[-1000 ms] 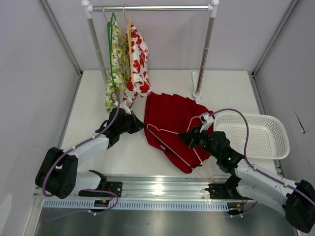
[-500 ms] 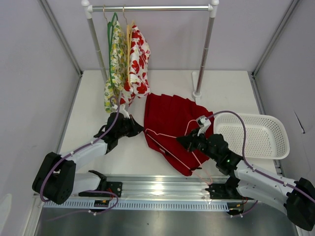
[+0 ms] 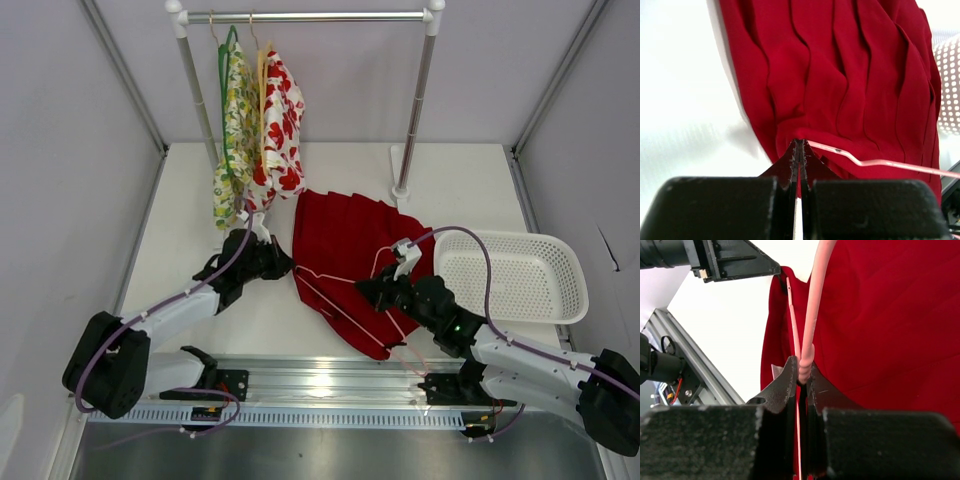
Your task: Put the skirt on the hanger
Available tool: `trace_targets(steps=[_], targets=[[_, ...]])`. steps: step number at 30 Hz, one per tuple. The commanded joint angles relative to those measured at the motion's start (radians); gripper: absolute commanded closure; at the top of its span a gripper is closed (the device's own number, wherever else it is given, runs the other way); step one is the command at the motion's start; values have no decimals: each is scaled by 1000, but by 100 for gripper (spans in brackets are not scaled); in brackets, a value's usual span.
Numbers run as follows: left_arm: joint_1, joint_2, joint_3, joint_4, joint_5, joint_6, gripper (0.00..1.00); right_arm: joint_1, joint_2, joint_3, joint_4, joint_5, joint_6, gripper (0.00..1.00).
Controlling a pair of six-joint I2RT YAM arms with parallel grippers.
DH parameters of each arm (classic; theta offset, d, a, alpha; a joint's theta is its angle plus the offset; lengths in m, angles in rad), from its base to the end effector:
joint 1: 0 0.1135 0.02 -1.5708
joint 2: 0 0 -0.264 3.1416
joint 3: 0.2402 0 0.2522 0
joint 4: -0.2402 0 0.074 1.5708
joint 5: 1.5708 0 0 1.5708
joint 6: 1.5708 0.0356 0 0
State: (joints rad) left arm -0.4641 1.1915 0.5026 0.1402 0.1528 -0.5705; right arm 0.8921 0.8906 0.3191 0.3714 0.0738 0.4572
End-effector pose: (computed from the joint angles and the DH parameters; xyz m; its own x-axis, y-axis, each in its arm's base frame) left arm 0.2146 -0.1135 0.1924 -0.6942 -0.2494 -0.6752 0.2182 0.8210 -0.5276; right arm 0.1275 0.1538 0.2149 -0.4346 0.1624 -0.8859 -0.6007 0.6805 0.4195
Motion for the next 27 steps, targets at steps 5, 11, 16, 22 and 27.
trace_targets(steps=[5,11,16,22,27], targets=[[-44,-35,94,-25,17,109,100,42,18,57,0,89,-58,100],[-51,-38,109,-79,14,138,100,76,16,63,30,109,-75,100],[-54,-56,120,-132,-33,153,100,100,-22,63,44,118,-97,100],[-64,-55,160,-169,-15,176,100,103,-29,69,72,84,-106,100],[-93,-30,211,-203,11,202,100,107,-13,78,100,83,-111,100]])
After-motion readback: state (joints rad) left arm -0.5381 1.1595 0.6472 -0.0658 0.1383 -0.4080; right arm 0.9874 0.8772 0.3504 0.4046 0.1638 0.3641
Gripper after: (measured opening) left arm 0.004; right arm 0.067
